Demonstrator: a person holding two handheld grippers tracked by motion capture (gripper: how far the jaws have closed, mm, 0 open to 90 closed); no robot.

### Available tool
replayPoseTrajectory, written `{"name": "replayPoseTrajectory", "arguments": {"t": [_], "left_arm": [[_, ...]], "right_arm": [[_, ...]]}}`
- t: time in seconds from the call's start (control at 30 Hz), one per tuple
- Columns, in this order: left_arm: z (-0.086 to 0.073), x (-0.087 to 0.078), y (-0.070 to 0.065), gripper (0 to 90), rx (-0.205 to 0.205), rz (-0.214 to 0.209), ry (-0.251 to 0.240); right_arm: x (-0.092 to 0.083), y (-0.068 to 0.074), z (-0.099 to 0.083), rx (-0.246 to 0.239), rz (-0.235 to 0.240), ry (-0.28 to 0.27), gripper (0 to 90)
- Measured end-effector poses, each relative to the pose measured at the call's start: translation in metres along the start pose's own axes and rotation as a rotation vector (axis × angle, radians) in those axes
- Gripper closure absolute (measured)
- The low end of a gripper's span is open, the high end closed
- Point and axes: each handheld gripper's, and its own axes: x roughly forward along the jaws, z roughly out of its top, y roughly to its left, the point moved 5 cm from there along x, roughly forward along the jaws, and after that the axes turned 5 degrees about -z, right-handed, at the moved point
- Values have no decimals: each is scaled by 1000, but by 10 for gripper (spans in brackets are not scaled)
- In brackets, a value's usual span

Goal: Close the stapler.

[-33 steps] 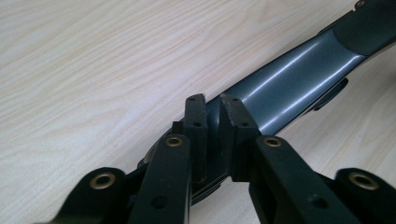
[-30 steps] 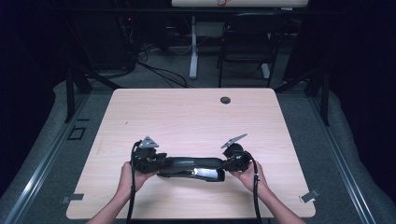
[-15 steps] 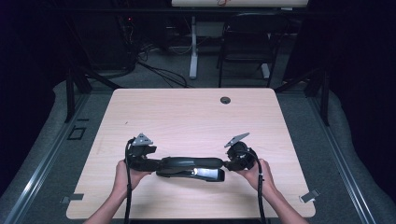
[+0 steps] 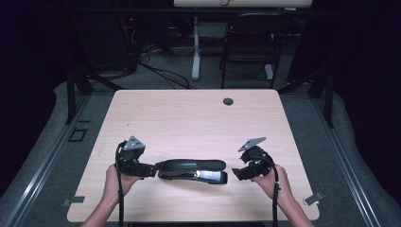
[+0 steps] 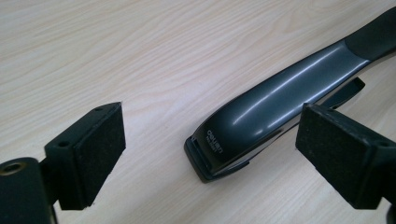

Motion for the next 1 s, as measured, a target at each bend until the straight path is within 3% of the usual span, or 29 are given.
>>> {"name": "replayPoseTrajectory", "arguments": {"t": [0.2,0.4,0.53,0.63,0.67,0.73,0.87,1.0], "left_arm": [[-6,-7,-2,29,14,34,18],[-10,-3,-1,1,14,44,48],[-17,3,6,0,-13,41,89],[-24,9,22,0,-68,32,121],[-24,9,22,0,-68,32,121],[-28,13,36,0,-92,46,140],[-31,18,49,0,-132,40,162],[-32,21,53,0,-156,18,170]], "right_arm": [[-16,-6,-12,20,-22,-15,164],[-27,-16,-30,58,-45,-15,146],[-29,-21,-40,80,-48,-5,119],[-29,-29,-50,116,-52,12,84],[-28,-31,-51,121,-58,14,74],[-26,-35,-52,129,-62,16,60],[-21,-42,-54,131,-75,34,42],[-13,-44,-59,128,-73,73,28]]}}
